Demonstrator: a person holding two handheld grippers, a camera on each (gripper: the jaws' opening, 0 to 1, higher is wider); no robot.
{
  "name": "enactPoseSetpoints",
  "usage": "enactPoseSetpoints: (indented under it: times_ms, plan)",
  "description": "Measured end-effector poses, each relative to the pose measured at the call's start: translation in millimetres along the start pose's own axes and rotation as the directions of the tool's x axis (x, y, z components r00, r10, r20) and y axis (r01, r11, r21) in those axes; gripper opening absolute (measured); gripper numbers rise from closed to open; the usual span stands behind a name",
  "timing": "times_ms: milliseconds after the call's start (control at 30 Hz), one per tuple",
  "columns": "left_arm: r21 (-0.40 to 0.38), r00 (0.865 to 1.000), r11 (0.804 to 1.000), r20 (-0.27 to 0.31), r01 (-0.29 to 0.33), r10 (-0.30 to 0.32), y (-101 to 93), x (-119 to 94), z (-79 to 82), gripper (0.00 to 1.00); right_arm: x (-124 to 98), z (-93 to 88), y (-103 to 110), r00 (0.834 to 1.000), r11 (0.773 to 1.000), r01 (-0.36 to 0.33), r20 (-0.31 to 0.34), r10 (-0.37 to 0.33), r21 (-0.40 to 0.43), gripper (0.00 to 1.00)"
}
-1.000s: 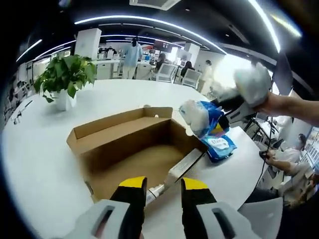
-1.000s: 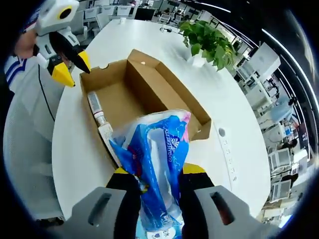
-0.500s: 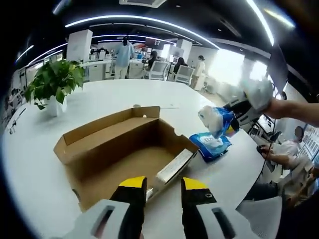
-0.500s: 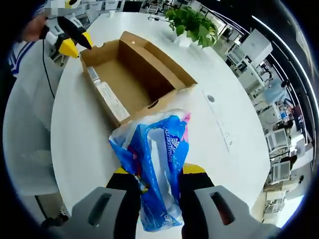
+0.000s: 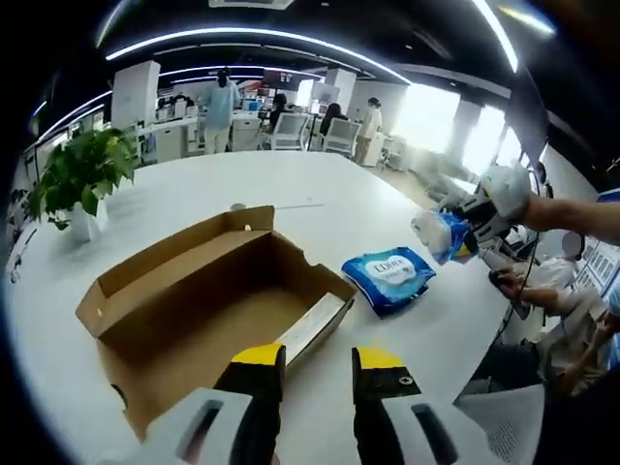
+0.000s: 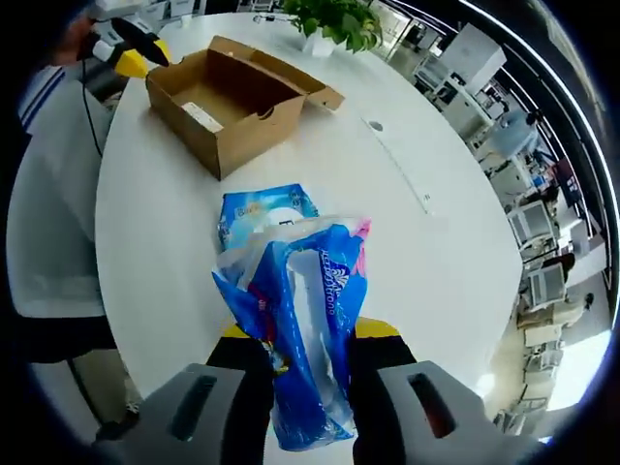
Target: Operate the shoe box by opening the lid, removing the specified soft item, and placing it in the target area until the item is outside and the box remains undamaged.
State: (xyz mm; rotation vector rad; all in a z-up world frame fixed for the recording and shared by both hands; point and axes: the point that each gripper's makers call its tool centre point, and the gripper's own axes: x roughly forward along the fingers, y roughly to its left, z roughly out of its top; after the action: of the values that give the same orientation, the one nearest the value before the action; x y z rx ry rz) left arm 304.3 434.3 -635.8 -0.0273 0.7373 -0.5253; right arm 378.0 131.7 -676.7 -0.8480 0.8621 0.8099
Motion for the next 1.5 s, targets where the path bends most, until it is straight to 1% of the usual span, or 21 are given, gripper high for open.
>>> enactPoseSetpoints:
  times_ms: [100, 267, 400, 567, 833, 1000, 1100, 1200, 1300, 1367, 1500]
  plan:
    - [0.003, 1.000, 1.000, 0.001, 0.010, -0.010, -9.3, 4.7, 3.7, 0.27, -7.8, -15.9, -1.7, 1.000, 1.000, 0.007, -0.010, -0.007, 0.017, 0.26]
    - [0.012, 1.000, 1.000, -0.003, 0.025, -0.025, -24.8, 13.6, 9.0, 0.27, -14.8, -44.4, -10.6, 0.999, 0.999, 0.019, -0.027, -0.018, 0.049, 0.26]
    - [0.024, 0.999, 0.999, -0.008, 0.036, -0.036, -34.6, 20.0, 12.3, 0.27, -18.3, -58.0, -12.7, 0.999, 0.998, 0.023, -0.034, -0.021, 0.062, 0.26]
    - [0.037, 0.999, 0.998, -0.015, 0.045, -0.045, -41.6, 27.4, 16.2, 0.27, -17.5, -68.2, -17.1, 0.999, 0.997, 0.022, -0.037, -0.019, 0.079, 0.26]
    - [0.041, 0.999, 0.999, -0.011, 0.032, -0.031, -45.4, 29.0, 22.3, 0.27, -8.7, -71.8, -19.0, 0.999, 0.998, 0.002, -0.042, 0.001, 0.057, 0.26]
    - [0.031, 1.000, 0.999, -0.009, 0.016, -0.016, -43.2, 26.9, 21.7, 0.27, 2.5, -75.2, -22.3, 0.998, 0.999, -0.014, -0.057, 0.016, 0.031, 0.26]
    - [0.020, 1.000, 1.000, -0.013, 0.001, -0.001, -37.4, 23.5, 19.6, 0.27, 9.6, -77.9, -23.3, 0.997, 0.999, -0.029, -0.071, 0.030, 0.014, 0.26]
    - [0.008, 1.000, 1.000, -0.015, -0.022, 0.022, -29.0, 18.9, 17.8, 0.27, 20.1, -84.7, -27.3, 0.994, 0.999, -0.038, -0.100, 0.036, -0.014, 0.27]
    - [-0.002, 0.999, 0.999, -0.017, -0.039, 0.039, -21.8, 15.6, 16.2, 0.27, 28.8, -88.5, -28.6, 0.992, 0.998, -0.054, -0.113, 0.052, -0.016, 0.27]
    - [-0.010, 0.998, 0.999, -0.019, -0.053, 0.052, -16.4, 13.4, 15.0, 0.27, 34.6, -89.8, -26.3, 0.991, 0.997, -0.075, -0.115, 0.073, -0.018, 0.27]
    - [-0.028, 0.997, 0.997, -0.023, -0.076, 0.075, -8.7, 9.7, 13.1, 0.27, 45.5, -95.3, -24.0, 0.986, 0.994, -0.093, -0.142, 0.084, -0.058, 0.27]
